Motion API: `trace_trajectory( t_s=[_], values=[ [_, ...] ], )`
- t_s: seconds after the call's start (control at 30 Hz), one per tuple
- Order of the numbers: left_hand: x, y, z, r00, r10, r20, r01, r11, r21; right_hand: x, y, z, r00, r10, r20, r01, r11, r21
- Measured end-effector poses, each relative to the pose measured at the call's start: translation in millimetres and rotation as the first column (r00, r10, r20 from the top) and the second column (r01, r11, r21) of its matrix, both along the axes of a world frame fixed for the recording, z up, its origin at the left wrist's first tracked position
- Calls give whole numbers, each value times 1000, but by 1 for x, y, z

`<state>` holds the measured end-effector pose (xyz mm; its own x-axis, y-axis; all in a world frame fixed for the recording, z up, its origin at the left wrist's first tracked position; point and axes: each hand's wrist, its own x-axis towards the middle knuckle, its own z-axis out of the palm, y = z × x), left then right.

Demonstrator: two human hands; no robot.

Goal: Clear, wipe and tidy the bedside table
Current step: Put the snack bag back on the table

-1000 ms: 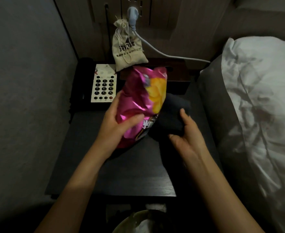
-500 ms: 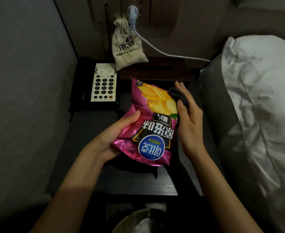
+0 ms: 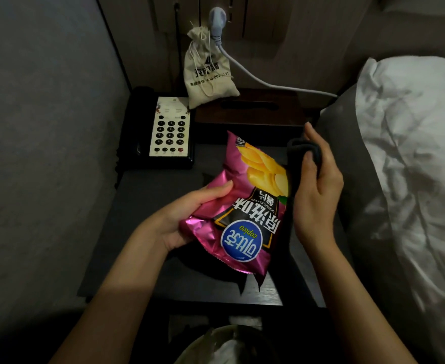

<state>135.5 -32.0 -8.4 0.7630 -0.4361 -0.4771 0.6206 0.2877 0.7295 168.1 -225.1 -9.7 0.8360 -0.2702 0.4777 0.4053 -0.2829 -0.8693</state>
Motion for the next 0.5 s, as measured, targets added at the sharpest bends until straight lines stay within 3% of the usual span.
trace_trajectory(
  t_s=[0.07,0.2,0.3,0.4,0.5],
  values=[
    [1,1,-2,1000,-1,-2,1,1000,6,1,-1,1,999,-44,-13,44,999,5],
    [2,1,-4,1000,-12,-7,12,1000,7,8,-15,2,963,-252,-95,265,950,167],
    [2,-1,-8,999,-43,-10,43,999,23,12,-21,-3,944,-258,-204,301,928,220],
    [2,-4,-9,998,-58,-20,59,995,77,10,-10,-7,940,-155,-303,194,976,101],
    [3,-4,-12,999,-46,-28,49,990,131,-1,6,-7,950,20,-312,-77,982,-171]
  ],
)
